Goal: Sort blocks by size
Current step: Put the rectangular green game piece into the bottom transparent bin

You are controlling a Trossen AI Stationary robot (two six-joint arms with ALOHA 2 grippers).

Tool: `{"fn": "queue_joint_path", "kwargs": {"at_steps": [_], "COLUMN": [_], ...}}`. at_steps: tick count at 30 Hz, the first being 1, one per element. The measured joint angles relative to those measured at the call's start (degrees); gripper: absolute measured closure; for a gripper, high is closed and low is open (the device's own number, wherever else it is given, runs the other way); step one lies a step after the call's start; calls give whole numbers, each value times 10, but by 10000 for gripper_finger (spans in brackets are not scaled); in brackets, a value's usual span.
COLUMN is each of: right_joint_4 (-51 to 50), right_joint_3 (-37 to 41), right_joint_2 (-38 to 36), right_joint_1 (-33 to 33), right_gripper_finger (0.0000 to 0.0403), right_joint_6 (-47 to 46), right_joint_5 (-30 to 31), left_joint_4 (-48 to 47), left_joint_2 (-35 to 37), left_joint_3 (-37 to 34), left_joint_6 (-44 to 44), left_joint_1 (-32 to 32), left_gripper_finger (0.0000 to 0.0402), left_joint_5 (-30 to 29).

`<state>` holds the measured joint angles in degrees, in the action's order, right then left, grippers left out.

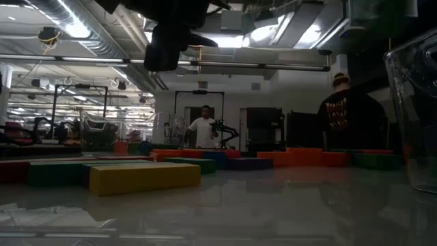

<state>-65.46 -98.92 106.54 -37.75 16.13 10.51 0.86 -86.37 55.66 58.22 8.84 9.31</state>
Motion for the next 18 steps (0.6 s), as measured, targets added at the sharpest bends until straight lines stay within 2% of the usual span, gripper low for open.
{"fn": "queue_joint_path", "kwargs": {"at_steps": [7, 10, 14, 18], "right_joint_4": [-79, -78, -70, -67], "right_joint_3": [-6, 11, 34, 53], "right_joint_2": [0, 3, 5, 5], "right_joint_1": [-39, -54, -72, -73], "right_gripper_finger": [311, 311, 292, 247], "right_joint_6": [-204, -269, -343, -412], "right_joint_5": [-147, -176, -156, -145], "left_joint_4": [-83, -130, -205, -266], "left_joint_2": [0, 0, 0, 0], "left_joint_3": [0, 0, 0, 0], "left_joint_6": [-137, -157, -111, -11], "left_joint_1": [40, 65, 101, 137], "left_gripper_finger": [208, 208, 208, 208], "left_joint_5": [26, 27, 27, 43]}}
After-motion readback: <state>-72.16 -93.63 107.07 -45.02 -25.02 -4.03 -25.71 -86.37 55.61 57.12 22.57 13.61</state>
